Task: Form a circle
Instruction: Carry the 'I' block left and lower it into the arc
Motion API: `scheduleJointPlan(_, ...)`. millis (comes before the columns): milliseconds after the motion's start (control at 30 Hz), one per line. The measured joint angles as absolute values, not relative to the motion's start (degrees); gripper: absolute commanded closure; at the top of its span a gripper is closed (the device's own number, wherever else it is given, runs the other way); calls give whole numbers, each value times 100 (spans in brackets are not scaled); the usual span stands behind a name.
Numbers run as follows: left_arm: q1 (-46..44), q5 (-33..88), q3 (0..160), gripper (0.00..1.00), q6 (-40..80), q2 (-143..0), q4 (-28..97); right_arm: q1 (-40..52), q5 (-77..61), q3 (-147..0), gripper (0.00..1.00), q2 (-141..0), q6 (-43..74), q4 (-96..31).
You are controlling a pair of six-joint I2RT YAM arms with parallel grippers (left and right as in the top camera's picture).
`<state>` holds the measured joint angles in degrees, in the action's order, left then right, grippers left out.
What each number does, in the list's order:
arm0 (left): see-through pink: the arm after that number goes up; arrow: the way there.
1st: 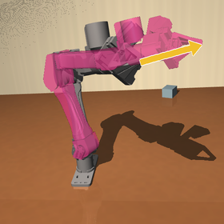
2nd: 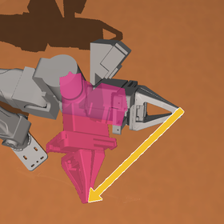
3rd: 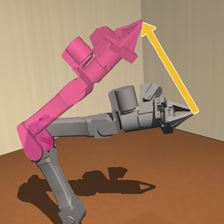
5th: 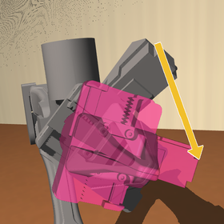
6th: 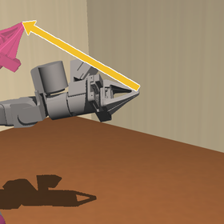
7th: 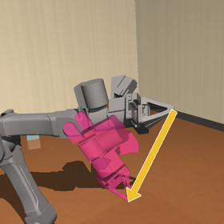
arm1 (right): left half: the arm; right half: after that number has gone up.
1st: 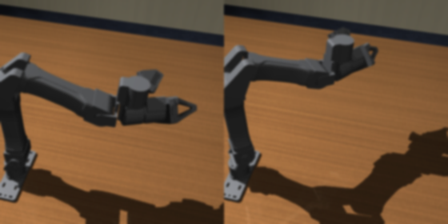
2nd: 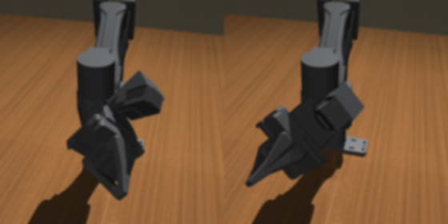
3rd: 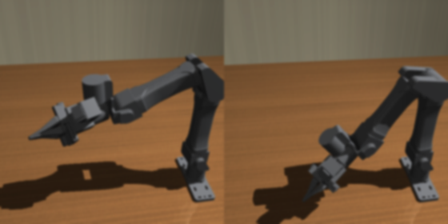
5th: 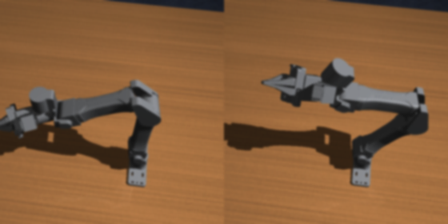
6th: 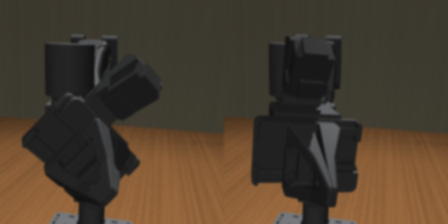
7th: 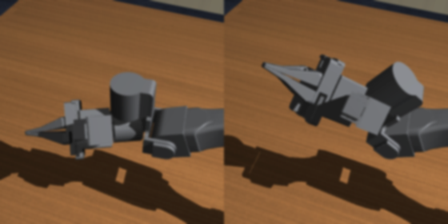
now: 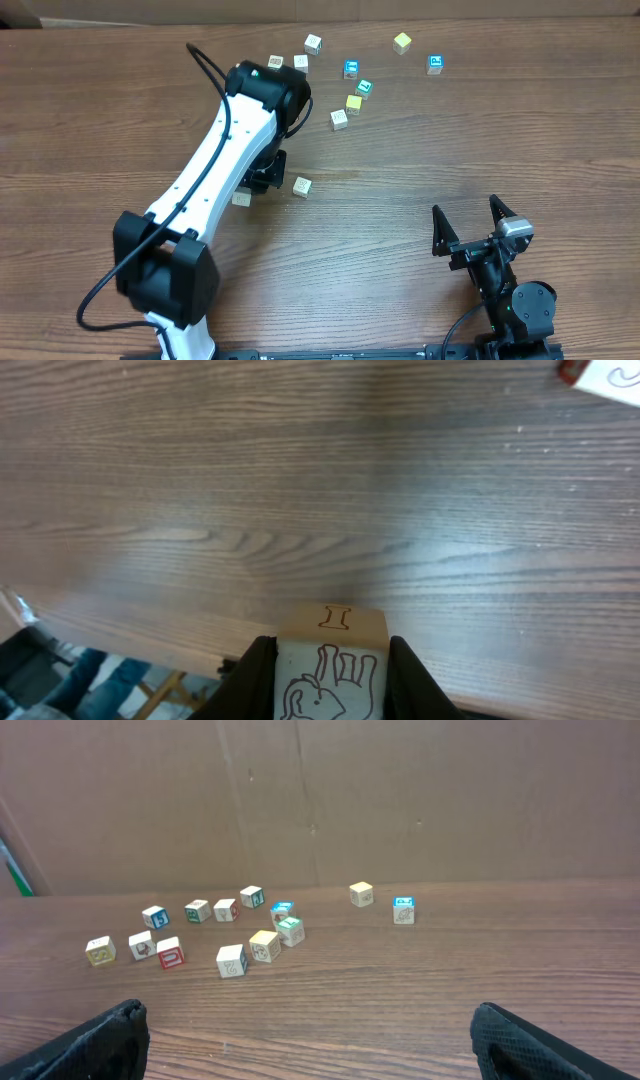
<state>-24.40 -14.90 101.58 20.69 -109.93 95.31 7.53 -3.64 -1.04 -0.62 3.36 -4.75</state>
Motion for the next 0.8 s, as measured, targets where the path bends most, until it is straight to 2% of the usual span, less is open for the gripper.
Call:
scheduleJointPlan(300,-2099,-1568,8632,88,2244,-9863,8009,753,-364,-104,0,-62,336,-475)
scheduleJointPlan(633,-2099,-1566,7244,91,2257,-9817,6080,753,-364,-104,0,-62,340,-478)
scheduleJointPlan(800,-2099,-1361,6731,87,2250,-9815,5194,753,-366,-104,0,-62,338,-475)
